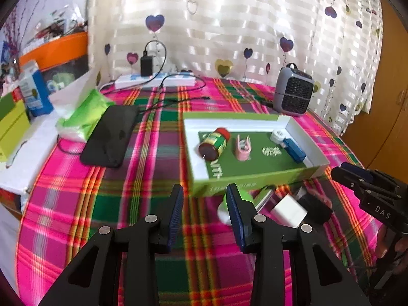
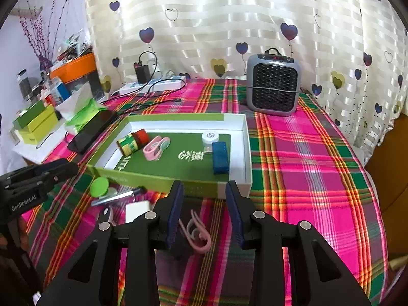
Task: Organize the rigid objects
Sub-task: 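Lift both open tools out of the green box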
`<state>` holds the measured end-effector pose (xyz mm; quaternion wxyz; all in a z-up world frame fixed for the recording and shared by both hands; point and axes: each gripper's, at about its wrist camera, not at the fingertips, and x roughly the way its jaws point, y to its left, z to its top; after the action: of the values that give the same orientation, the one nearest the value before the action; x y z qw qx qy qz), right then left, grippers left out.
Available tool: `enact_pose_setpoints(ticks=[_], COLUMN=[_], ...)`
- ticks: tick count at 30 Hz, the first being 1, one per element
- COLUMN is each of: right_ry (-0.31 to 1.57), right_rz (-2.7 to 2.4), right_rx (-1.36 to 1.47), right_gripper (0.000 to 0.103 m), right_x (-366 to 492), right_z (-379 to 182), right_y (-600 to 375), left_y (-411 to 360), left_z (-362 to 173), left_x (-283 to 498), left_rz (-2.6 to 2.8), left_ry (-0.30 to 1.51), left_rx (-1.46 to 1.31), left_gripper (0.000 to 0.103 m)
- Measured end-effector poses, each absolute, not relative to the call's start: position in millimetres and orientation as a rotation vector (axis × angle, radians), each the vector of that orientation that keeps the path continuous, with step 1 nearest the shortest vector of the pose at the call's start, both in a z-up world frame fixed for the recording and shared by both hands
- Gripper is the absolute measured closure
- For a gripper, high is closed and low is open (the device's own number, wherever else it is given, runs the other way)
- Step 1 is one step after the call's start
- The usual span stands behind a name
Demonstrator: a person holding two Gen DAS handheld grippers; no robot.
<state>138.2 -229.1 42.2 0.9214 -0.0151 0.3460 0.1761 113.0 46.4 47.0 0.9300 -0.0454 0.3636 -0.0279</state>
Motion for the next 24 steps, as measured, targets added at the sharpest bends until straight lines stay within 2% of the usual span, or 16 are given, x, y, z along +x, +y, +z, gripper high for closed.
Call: enact_pose_setpoints(ticks=[16,18,20,24], right_ry=[0.741,0.743,0.751,0.766], right_rz=[0.367,0.366,0.364,0.344], right_rx=[-0.041,-0.041,-0.043,-0.036], right_gripper=[0.067,0.067,0.067,0.067], right_x=[113.6,112.1,111.2,112.1], right_z=[24.8,23.6,21.5,17.5], right_y=[-233.0,-233.7,-235.4,-240.0], left_y=[43.0,38.4,34.1,25.6], left_z=[29.0,26.2,21.5,13.7], left_x=[92.3,93.7,96.1,99.8], left_rz=[-0.203,-0.238,-0.274,-0.302], left_ry=[0.791,0.799,0.816,0.844], left_rx=[-0.172,-0.190,-0.219,-0.236], left_gripper=[0.069,0.068,0.060,0.060])
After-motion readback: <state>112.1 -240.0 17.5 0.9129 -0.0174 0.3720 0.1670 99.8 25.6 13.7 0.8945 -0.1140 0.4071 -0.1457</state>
